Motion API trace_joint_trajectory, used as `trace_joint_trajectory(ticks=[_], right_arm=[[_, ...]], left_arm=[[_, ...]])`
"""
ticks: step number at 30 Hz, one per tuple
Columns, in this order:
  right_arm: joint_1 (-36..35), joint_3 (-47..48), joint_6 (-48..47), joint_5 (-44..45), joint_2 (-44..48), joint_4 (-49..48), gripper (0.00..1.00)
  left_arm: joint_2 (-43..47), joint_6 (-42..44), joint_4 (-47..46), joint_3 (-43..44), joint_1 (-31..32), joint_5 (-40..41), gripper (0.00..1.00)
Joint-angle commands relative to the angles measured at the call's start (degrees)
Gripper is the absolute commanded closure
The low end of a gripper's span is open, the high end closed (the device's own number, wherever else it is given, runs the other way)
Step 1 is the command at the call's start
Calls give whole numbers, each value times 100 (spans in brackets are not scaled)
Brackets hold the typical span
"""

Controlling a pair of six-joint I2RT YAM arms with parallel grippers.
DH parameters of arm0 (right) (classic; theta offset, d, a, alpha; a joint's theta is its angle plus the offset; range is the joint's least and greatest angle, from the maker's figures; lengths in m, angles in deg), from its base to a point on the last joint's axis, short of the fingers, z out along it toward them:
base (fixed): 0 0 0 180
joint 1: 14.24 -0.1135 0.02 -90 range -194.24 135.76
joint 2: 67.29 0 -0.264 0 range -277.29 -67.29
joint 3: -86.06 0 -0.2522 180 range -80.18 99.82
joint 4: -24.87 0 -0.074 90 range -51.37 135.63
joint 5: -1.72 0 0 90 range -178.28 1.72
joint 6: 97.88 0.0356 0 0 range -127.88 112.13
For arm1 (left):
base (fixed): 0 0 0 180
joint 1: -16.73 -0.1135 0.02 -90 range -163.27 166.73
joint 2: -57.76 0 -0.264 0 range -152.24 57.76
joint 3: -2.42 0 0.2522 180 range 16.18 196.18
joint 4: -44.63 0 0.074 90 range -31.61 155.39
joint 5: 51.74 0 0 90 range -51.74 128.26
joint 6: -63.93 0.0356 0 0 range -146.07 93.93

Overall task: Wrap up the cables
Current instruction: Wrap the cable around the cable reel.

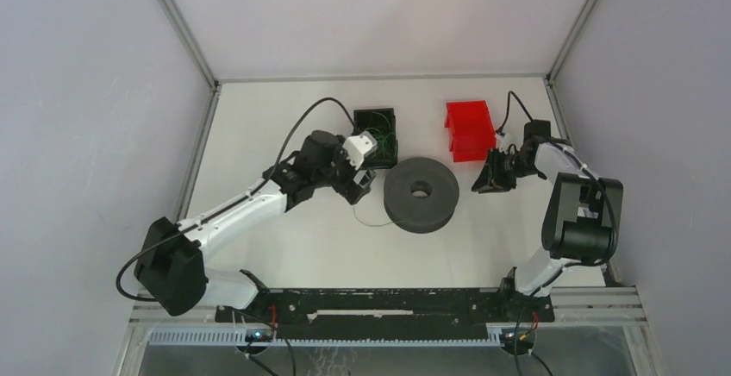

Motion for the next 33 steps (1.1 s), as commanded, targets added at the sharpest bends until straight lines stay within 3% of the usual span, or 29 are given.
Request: trace_joint_trajectory(ticks=[1, 5, 11, 15, 28, 33], right_arm=[[72, 218, -53, 197, 454, -99, 64], [82, 277, -26, 338, 582, -186, 64], [82, 205, 17, 344, 552, -205, 64], [82, 199, 78, 213, 483, -207, 65], [88, 195, 71, -67, 258, -269, 65], [91, 175, 44, -216, 256, -286, 66]], left_arm=[[-4, -873, 393, -620, -317, 72, 7], [-393, -1349, 554, -708, -378, 6, 7], [-1059, -1678, 558, -475, -529, -454, 20], [-1506, -1783, 522, -256, -569, -757, 39], [-2084, -2002, 109, 342, -630, -890, 79], [-1980, -1708, 115, 636, -685, -857, 96]])
